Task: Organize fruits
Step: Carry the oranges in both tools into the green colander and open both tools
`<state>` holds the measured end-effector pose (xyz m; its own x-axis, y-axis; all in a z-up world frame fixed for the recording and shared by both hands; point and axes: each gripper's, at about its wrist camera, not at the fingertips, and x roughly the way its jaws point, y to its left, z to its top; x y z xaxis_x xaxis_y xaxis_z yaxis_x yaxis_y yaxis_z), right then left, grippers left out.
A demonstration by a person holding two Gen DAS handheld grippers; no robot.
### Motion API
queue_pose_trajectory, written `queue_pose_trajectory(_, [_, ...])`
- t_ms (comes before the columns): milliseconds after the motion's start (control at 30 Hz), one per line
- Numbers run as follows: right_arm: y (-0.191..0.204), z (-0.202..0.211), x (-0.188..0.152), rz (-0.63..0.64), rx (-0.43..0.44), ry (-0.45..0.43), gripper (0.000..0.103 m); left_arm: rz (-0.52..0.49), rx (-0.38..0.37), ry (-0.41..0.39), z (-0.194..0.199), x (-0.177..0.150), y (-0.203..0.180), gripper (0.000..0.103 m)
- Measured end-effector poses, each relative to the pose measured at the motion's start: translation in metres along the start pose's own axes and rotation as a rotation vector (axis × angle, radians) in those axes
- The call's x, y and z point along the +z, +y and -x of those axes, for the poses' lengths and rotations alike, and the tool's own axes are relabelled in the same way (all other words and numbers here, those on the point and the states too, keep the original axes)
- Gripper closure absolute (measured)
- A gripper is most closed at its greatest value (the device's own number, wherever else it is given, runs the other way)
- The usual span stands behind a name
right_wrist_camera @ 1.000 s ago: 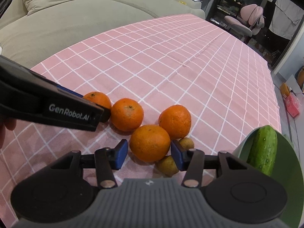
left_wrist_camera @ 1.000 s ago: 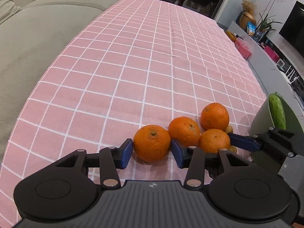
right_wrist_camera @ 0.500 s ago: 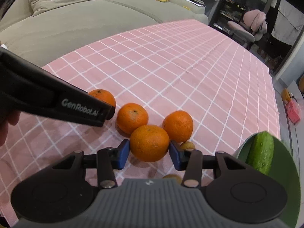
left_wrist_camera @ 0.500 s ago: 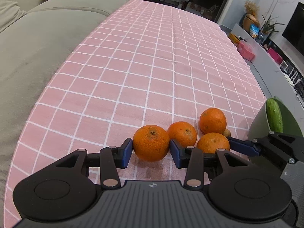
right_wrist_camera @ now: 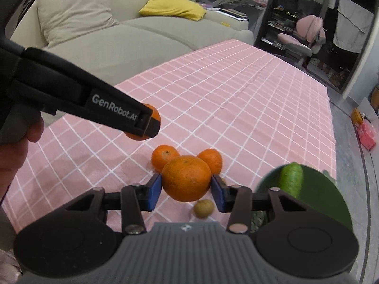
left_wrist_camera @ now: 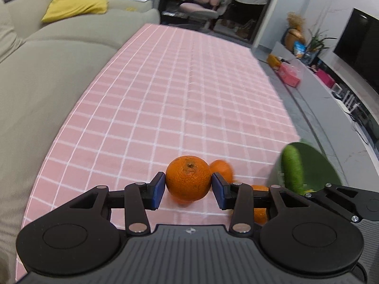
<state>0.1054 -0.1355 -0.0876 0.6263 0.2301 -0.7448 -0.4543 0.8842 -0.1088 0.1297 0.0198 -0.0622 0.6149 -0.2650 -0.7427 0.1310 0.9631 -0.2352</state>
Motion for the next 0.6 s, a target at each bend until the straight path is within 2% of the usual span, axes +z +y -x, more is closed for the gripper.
queue_pose_trajectory(167, [-0.021,0.028,-0.002,-0.054,-0.012,-0.019,0.061,-0.034,-0.079,-0.017,0.008,0.01,-0.029,0.055])
queue_pose_trajectory(400, [-0.056,0.058,-0.012,-0.111,-0.076,-0.02,0.061,-0.101,-0.192,-0.021,0.007,0.022,-0.073,0.055])
queue_pose_trajectory(500, [-0.073,0.065,-0.02,-0.132,-0.118,-0.01,0.061,-0.15,-0.239,-0.011,0.0,0.026,-0.097,0.055])
queue_pose_trajectory(600, [-0.092,0.071,-0.029,-0.16,-0.153,0.002,0.061,-0.221,-0.249,0.011,-0.012,0.026,-0.121,0.055])
